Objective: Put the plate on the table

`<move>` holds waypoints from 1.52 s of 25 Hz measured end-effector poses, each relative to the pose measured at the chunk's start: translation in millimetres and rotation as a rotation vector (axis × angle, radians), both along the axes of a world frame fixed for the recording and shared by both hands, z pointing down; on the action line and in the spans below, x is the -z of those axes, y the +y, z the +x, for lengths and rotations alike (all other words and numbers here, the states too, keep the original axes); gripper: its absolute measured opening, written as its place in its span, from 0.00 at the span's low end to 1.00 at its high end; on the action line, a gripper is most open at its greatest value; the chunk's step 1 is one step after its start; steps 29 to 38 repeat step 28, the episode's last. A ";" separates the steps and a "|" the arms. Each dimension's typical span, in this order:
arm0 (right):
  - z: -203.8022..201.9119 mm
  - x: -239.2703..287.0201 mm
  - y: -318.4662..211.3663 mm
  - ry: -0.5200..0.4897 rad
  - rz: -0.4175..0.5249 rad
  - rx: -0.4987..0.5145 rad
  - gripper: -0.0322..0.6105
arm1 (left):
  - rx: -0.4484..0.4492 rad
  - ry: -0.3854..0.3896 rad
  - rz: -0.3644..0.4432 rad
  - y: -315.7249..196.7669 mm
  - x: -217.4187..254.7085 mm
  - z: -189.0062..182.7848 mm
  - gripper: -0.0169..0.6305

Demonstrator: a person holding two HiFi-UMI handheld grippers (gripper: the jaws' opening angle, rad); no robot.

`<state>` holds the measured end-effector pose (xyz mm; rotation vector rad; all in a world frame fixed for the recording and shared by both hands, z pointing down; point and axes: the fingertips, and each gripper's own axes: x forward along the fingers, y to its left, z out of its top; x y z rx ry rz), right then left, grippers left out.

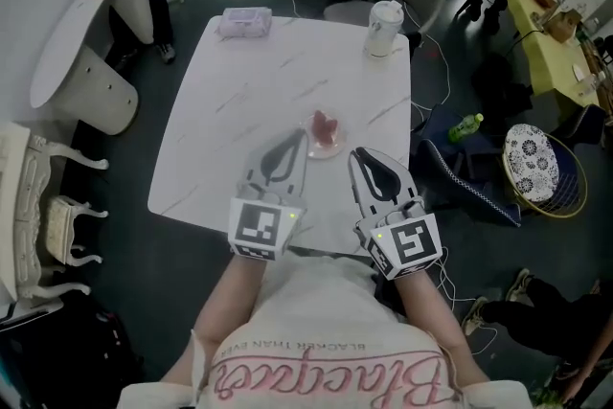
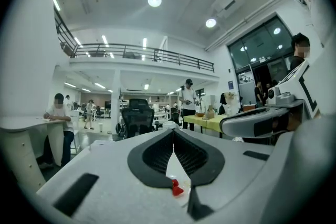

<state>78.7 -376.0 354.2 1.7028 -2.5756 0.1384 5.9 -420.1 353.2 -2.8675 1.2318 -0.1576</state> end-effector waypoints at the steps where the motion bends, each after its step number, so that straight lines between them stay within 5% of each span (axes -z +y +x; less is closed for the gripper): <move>1: -2.3 -0.1 -0.3 0.002 0.002 0.003 0.09 | -0.004 -0.002 0.003 1.8 -1.0 0.7 0.03; 38: -7.3 -4.1 -5.1 0.051 0.023 0.012 0.09 | -0.042 0.001 0.019 10.3 -12.7 13.8 0.03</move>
